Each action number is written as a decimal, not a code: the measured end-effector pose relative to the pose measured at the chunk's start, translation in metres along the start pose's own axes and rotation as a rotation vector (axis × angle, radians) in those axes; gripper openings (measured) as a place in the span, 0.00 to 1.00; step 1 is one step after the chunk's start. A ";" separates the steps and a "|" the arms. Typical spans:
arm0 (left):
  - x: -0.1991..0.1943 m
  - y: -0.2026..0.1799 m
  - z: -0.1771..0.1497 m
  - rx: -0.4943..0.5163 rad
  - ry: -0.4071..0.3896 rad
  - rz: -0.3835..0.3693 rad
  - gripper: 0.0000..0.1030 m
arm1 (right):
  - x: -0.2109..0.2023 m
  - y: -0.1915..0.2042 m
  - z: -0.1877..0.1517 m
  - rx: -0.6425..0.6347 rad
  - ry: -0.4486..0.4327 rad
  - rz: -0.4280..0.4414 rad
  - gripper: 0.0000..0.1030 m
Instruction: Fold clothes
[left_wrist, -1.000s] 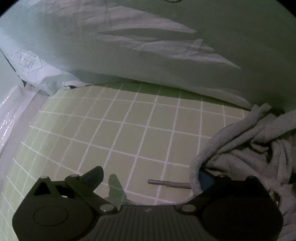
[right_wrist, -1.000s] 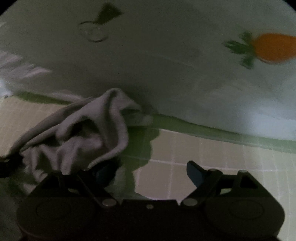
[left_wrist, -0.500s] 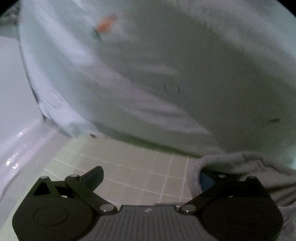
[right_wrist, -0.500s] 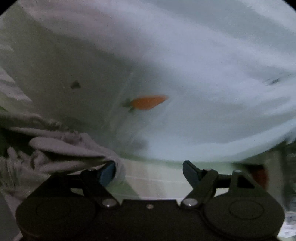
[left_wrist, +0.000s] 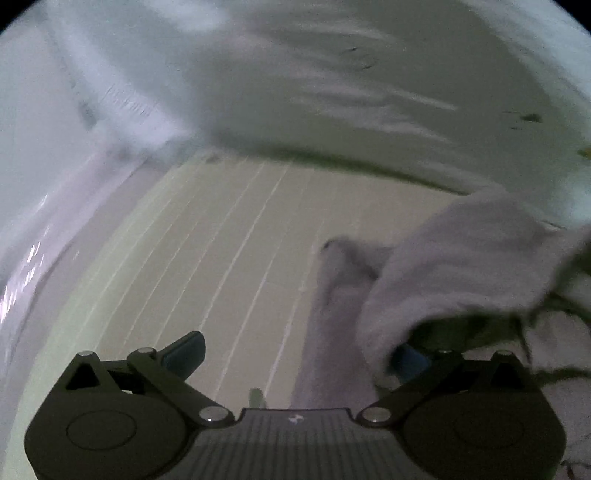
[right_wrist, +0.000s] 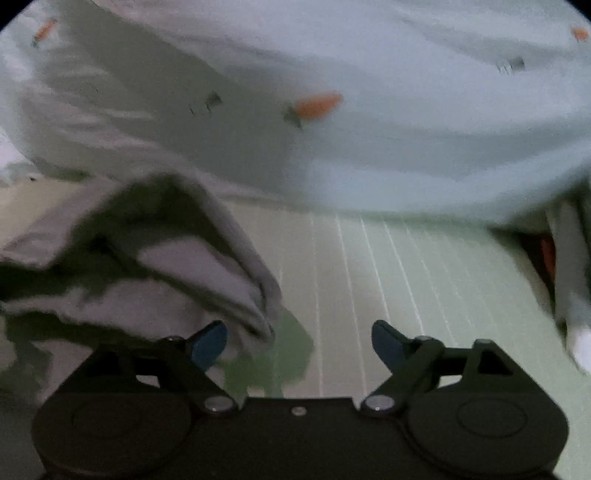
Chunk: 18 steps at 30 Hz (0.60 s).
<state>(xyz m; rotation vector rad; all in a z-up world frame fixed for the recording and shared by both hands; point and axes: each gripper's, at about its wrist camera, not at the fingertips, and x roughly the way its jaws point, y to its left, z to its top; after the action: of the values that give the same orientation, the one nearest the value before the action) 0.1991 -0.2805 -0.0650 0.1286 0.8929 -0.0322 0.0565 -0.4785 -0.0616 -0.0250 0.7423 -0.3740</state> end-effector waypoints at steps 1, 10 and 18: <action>0.000 -0.004 0.004 0.025 -0.011 -0.020 0.99 | 0.001 0.003 0.007 -0.003 -0.016 0.012 0.86; 0.016 -0.007 0.018 -0.038 0.015 -0.174 0.72 | 0.023 -0.003 0.024 0.146 0.024 0.130 0.70; 0.033 -0.011 0.024 -0.012 0.051 -0.243 0.11 | 0.052 -0.012 0.036 0.245 0.040 0.233 0.43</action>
<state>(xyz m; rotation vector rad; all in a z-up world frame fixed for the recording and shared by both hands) 0.2369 -0.2939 -0.0767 0.0092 0.9561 -0.2506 0.1117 -0.5114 -0.0674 0.2982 0.7259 -0.2406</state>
